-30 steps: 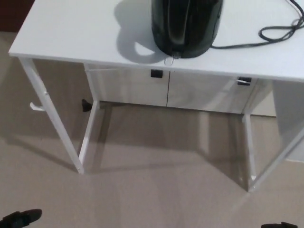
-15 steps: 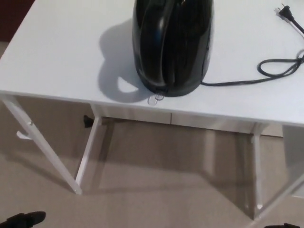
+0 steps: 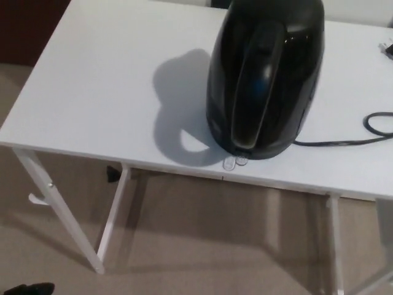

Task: The robot walk towards a table in front and click the button on the base of the boilling pot using its left middle finger

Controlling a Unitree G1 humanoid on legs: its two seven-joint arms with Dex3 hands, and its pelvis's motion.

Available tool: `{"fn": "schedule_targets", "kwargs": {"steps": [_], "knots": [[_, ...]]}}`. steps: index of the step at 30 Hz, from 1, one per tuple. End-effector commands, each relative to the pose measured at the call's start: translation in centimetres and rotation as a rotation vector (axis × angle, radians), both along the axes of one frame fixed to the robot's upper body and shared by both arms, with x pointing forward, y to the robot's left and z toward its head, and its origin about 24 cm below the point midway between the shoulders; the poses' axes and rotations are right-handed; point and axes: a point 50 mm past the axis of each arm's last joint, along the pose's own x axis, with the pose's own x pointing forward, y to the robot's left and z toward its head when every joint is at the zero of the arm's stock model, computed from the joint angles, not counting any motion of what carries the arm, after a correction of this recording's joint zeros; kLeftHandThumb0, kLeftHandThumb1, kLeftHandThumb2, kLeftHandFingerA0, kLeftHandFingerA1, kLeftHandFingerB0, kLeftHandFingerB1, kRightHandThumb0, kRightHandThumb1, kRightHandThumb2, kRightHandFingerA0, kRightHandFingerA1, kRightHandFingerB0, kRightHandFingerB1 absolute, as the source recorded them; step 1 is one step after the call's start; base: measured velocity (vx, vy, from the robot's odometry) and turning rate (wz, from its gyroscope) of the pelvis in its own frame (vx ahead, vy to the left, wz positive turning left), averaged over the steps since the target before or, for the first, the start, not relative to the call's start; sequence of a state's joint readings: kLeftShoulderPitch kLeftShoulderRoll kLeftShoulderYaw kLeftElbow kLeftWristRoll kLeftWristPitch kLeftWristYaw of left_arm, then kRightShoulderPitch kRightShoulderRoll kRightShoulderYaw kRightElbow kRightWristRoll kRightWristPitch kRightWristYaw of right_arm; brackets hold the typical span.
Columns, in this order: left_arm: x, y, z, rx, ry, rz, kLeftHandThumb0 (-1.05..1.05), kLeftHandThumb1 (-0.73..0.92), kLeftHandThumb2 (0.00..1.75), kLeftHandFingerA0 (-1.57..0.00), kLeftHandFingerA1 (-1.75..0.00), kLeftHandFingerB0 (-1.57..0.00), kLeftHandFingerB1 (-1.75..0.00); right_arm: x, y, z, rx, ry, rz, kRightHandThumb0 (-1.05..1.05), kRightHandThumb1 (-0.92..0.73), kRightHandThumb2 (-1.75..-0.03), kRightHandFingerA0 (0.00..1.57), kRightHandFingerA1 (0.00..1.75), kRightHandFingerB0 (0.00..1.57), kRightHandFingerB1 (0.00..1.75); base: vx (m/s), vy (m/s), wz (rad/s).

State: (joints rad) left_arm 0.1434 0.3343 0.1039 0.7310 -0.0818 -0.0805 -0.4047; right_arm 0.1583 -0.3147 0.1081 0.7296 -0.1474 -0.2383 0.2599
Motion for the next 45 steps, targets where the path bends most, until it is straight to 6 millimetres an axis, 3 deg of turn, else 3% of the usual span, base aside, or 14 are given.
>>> {"fn": "schedule_targets", "kwargs": {"steps": [1, 2, 4, 6, 7, 10, 11, 12, 38, 39, 40, 41, 42, 45], "knots": [[-0.2, 0.3, 0.1, 0.028, -0.006, -0.018, -0.28, 0.56, 0.56, -0.40, -0.43, -0.35, -0.36, -0.5, -0.6, -0.1, -0.014, 0.017, -0.006, -0.38, -0.65, -0.59, 0.65, 0.44, 0.33, 0.33, 0.09, -0.125, 0.08], [-0.2, 0.3, 0.1, 0.031, -0.007, -0.021, -0.37, 0.49, 0.67, -0.36, -0.48, -0.32, -0.43, -0.5, -0.5, -0.1, -0.011, 0.018, -0.008, -0.37, -0.65, -0.59, 0.65, 0.44, 0.33, 0.33, 0.10, -0.169, 0.07], [-0.2, 0.3, 0.2, 0.032, -0.009, -0.024, -0.37, 0.49, 0.67, -0.36, -0.48, -0.33, -0.43, -0.4, -0.5, 0.0, -0.014, 0.018, -0.008, -0.37, -0.65, -0.59, 0.65, 0.45, 0.33, 0.33, 0.02, -0.186, -0.35], [-0.2, 0.3, 0.1, 0.025, -0.008, -0.016, -0.36, 0.49, 0.67, -0.36, -0.49, -0.33, -0.43, -0.4, -0.5, 0.0, -0.015, 0.017, -0.006, -0.37, -0.65, -0.59, 0.64, 0.45, 0.33, 0.33, -0.01, -0.177, 0.35], [-0.2, 0.3, 0.2, 0.023, -0.009, -0.018, -0.29, 0.56, 0.56, -0.39, -0.44, -0.35, -0.36, -0.3, -0.4, 0.0, -0.020, 0.013, -0.002, -0.38, -0.65, -0.59, 0.64, 0.45, 0.33, 0.33, -0.03, -0.181, -0.06], [0.0, 0.3, 0.2, 0.029, -0.014, -0.030, -0.29, 0.56, 0.56, -0.39, -0.44, -0.34, -0.36, -0.1, -0.5, 0.1, -0.024, 0.012, -0.002, -0.37, -0.65, -0.59, 0.65, 0.45, 0.34, 0.33, -0.02, -0.028, -0.01], [0.1, 0.3, 0.3, 0.036, -0.014, -0.029, -0.36, 0.49, 0.67, -0.37, -0.48, -0.33, -0.43, 0.0, -0.5, 0.1, -0.028, 0.009, 0.004, -0.38, -0.65, -0.59, 0.65, 0.45, 0.34, 0.33, 0.00, 0.000, 0.00], [0.1, 0.3, 0.3, 0.036, -0.015, -0.028, -0.27, 0.56, 0.56, -0.41, -0.44, -0.35, -0.36, 0.0, -0.5, 0.1, -0.027, 0.009, 0.004, -0.41, -0.64, -0.59, 0.66, 0.44, 0.34, 0.33, 0.00, 0.000, 0.00], [-0.1, 0.0, 0.3, 0.049, -0.013, -0.062, -0.28, 0.56, 0.56, -0.40, -0.44, -0.35, -0.36, -0.2, -0.4, 0.0, -0.053, 0.028, 0.035, -0.39, -0.65, -0.59, 0.63, 0.45, 0.34, 0.33, 0.01, 0.065, 0.02], [-0.1, -0.5, 0.5, 0.090, -0.028, -0.140, -0.38, 0.49, 0.68, -0.38, -0.49, -0.33, -0.43, -0.2, -0.3, 0.0, -0.047, 0.028, 0.030, -0.39, -0.65, -0.59, 0.64, 0.44, 0.34, 0.33, 0.00, 0.000, 0.00], [-0.3, -1.2, 0.6, 0.119, -0.041, -0.200, -0.39, 0.48, 0.69, -0.39, -0.49, -0.34, -0.43, -0.2, -0.4, 0.0, -0.052, 0.034, 0.031, -0.39, -0.65, -0.59, 0.63, 0.44, 0.34, 0.33, 0.00, 0.000, 0.00], [-0.4, -1.8, 0.8, 0.145, -0.054, -0.264, -0.34, 0.57, 0.57, -0.45, -0.41, -0.37, -0.35, -0.3, -0.5, 0.0, -0.053, 0.036, 0.033, -0.38, -0.65, -0.59, 0.64, 0.45, 0.34, 0.33, 0.00, 0.000, 0.00], [-0.5, -2.3, 0.9, 0.165, -0.064, -0.316, -0.43, 0.46, 0.70, -0.39, -0.49, -0.32, -0.43, -0.4, -0.5, -0.1, -0.055, 0.037, 0.034, -0.38, -0.65, -0.59, 0.64, 0.45, 0.34, 0.33, 0.00, 0.000, 0.00], [-0.6, -3.5, 1.1, 0.247, -0.096, -0.450, -0.42, 0.55, 0.57, -0.47, -0.40, -0.37, -0.34, -0.6, -0.6, -0.1, -0.058, 0.041, 0.037, -0.37, -0.65, -0.59, 0.64, 0.44, 0.34, 0.33, 0.00, 0.000, 0.00]]}}
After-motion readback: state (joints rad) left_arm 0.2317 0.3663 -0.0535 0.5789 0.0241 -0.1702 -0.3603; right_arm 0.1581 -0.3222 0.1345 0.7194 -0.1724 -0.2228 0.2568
